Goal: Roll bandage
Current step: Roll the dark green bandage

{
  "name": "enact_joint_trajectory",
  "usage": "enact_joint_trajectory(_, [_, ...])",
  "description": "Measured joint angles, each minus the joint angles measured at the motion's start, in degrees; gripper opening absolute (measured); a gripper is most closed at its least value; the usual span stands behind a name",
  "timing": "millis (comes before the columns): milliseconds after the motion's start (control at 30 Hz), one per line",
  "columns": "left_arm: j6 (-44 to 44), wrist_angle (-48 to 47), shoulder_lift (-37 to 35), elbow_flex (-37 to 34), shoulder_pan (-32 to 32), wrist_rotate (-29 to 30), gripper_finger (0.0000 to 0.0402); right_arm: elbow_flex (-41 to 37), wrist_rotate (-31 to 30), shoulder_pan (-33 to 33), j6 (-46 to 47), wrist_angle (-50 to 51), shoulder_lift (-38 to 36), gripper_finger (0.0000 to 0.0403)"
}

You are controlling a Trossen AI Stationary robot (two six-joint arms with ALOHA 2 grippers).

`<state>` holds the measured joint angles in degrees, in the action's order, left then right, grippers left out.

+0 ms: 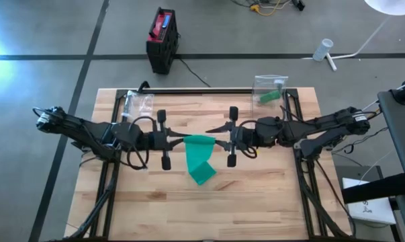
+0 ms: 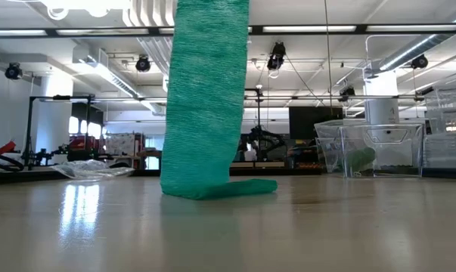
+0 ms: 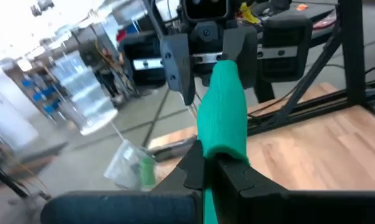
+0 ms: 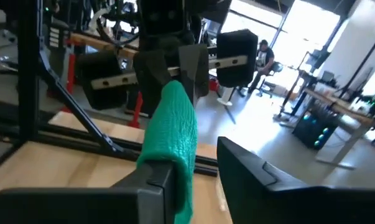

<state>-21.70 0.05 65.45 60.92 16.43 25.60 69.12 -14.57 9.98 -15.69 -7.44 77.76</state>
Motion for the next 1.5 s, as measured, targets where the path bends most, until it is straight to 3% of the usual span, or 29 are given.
enact_joint_trajectory(100, [-3.90, 1.72, 0.00, -0.65, -0.02, 0.46, 0.0000, 0.00, 0.04, -0.45, 3.85, 0.02, 0.02, 0.0094])
enact_joint_trajectory(233, [-9.69, 3.52, 0.00, -0.76, -0.04, 2.46, 0.0000, 0.00, 0.75, -1.44, 8.34, 0.08, 0.02, 0.0052])
enact_joint_trajectory(400, [-17.16, 3.61, 0.00, -0.76, 0.00, 2.49, 0.0000, 0.00, 7.05, -3.20, 11.37, 1.22, 0.04, 0.0007])
enact_joint_trajectory(867, [-12.89, 2.08, -1.40, -0.73, -0.02, 6.12, 0.0000, 0.00, 6.87, -3.72, 6.79, 2.47, 0.00, 0.0092])
enact_joint_trajectory(1167, [-16.57, 3.01, -1.41, -0.67, -0.02, 6.74, 0.0000, 0.00, 7.06, -3.69, 11.01, 2.49, -0.02, 0.0082])
enact_joint_trajectory(1500, [-16.37, 2.82, -0.61, -0.62, -0.03, 7.11, 0.0000, 0.00, 7.19, -3.63, 9.36, 2.71, -0.07, 0.0039])
